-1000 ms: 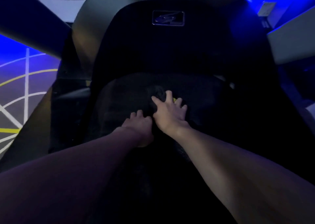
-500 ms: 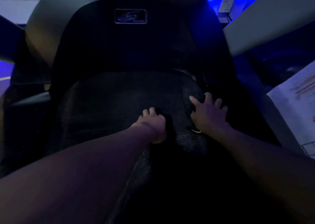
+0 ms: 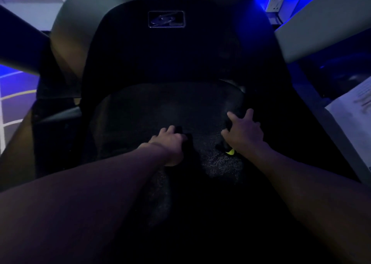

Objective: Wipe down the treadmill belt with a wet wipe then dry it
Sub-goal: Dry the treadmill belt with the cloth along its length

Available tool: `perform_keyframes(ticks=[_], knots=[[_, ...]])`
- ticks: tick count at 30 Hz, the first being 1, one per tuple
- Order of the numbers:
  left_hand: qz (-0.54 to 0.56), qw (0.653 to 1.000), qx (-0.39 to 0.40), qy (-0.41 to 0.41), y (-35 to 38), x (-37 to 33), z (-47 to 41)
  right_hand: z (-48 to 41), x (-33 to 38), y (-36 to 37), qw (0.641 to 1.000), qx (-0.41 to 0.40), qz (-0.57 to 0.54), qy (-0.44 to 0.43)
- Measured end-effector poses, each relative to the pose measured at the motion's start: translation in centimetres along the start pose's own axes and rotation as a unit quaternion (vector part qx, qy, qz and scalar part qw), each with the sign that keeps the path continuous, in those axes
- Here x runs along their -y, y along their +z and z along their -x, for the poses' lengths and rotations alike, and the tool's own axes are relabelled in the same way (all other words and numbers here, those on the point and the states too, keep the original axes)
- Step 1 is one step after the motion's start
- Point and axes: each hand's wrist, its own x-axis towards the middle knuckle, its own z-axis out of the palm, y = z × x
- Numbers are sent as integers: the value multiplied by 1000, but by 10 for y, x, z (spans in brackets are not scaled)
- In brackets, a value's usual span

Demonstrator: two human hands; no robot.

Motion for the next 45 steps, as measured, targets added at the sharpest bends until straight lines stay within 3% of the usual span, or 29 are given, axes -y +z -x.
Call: perform_keyframes(ticks=[13,20,24,30,35,45], knots=[[22,995,-4,-96,-4,108,55,47,189,43,989,25,27,-140],[-98,976,-119,-152,-5,176,101,80,279,70,977,31,38,-205],[-66,978,-132,-148,4,198,110,93,310,74,973,43,31,-225],[-83,975,-133,-156,6,190,107,104,314,69,951,108,-8,-291],[-96,975,-108,-168,7,180,108,103,308,69,955,94,-16,-281],[-79,993,-51,-72,-6,117,76,79,227,54,965,92,25,-243]])
